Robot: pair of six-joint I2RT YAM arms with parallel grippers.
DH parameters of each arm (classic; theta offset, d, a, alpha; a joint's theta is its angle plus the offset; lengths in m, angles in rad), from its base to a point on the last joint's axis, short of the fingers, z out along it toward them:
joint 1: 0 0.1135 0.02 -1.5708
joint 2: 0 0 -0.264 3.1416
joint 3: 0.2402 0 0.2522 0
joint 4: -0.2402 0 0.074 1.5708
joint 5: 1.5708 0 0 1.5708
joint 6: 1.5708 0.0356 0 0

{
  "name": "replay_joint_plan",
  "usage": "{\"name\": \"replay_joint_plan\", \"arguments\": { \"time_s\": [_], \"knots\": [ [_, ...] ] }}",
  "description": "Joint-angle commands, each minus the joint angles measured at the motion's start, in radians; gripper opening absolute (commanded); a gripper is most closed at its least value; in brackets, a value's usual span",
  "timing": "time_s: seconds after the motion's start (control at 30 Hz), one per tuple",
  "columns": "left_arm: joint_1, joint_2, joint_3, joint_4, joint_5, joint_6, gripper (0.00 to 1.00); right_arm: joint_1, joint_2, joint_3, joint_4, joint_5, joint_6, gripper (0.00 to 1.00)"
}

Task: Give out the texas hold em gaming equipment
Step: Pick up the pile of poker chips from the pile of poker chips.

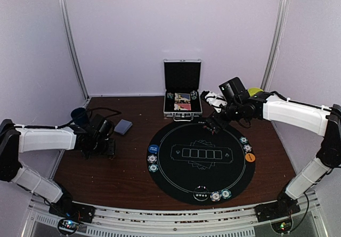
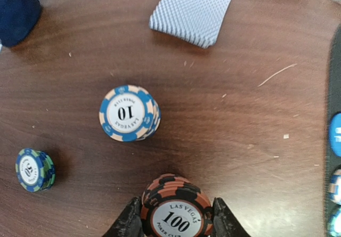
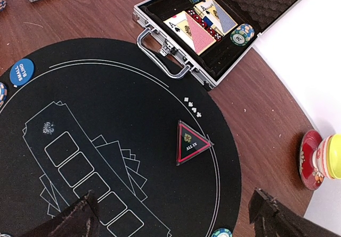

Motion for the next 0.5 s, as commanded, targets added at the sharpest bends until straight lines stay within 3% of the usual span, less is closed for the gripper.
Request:
{"name": "replay_joint_plan", "arguments": {
  "time_s": [0.0, 0.2, 0.47],
  "knots": [
    [-0.009, -0.112, -0.030, 0.044, 0.027, 0.013, 0.00, 0.006, -0.003, -0.007, 0.016, 0.025, -0.006, 1.00],
    [-0.059, -0.174, -0.040, 0.060, 0.076, 0.022, 0.00, 0.006, -0.012, -0.007, 0.015, 0.026, -0.006, 1.00],
    [-0.326, -0.072, 0.060, 0.041, 0.096, 0.098, 0.00, 0.006, -0.012, -0.010, 0.018, 0.028, -0.008, 1.00]
  ]
}}
